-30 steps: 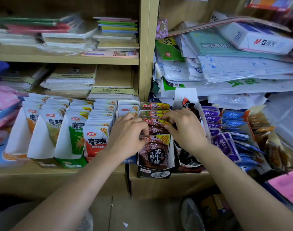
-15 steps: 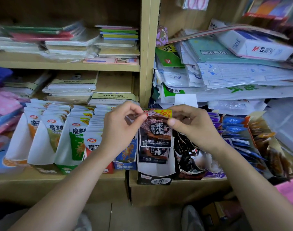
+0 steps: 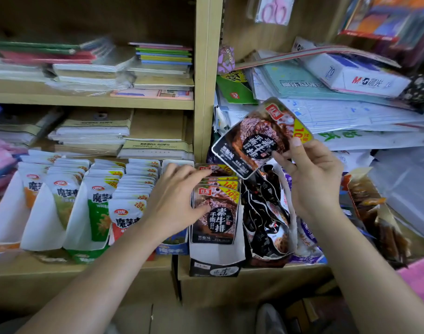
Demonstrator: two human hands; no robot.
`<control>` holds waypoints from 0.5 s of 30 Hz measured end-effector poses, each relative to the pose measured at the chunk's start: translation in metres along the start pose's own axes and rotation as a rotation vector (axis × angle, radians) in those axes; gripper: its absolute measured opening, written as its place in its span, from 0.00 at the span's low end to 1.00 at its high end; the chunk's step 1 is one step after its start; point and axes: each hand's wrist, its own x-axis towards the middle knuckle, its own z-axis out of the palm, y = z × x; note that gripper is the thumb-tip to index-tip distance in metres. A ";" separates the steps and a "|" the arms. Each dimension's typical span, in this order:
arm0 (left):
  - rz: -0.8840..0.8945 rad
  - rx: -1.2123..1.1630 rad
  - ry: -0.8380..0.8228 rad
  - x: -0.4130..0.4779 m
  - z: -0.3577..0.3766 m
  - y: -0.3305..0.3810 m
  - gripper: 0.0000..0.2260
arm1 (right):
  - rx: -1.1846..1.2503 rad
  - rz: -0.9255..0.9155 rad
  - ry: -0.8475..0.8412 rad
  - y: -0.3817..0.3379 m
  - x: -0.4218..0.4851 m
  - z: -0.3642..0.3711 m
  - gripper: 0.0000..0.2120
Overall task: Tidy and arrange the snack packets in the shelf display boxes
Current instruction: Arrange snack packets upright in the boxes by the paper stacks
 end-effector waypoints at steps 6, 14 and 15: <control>0.054 -0.046 -0.005 -0.006 0.000 -0.001 0.17 | 0.089 -0.002 -0.065 0.004 -0.003 0.004 0.11; 0.018 -0.025 0.058 -0.011 0.001 0.001 0.16 | -0.186 -0.009 -0.344 0.013 -0.009 0.000 0.09; 0.005 -0.029 0.057 -0.010 0.001 0.002 0.17 | -0.220 -0.008 -0.350 0.013 -0.010 -0.002 0.11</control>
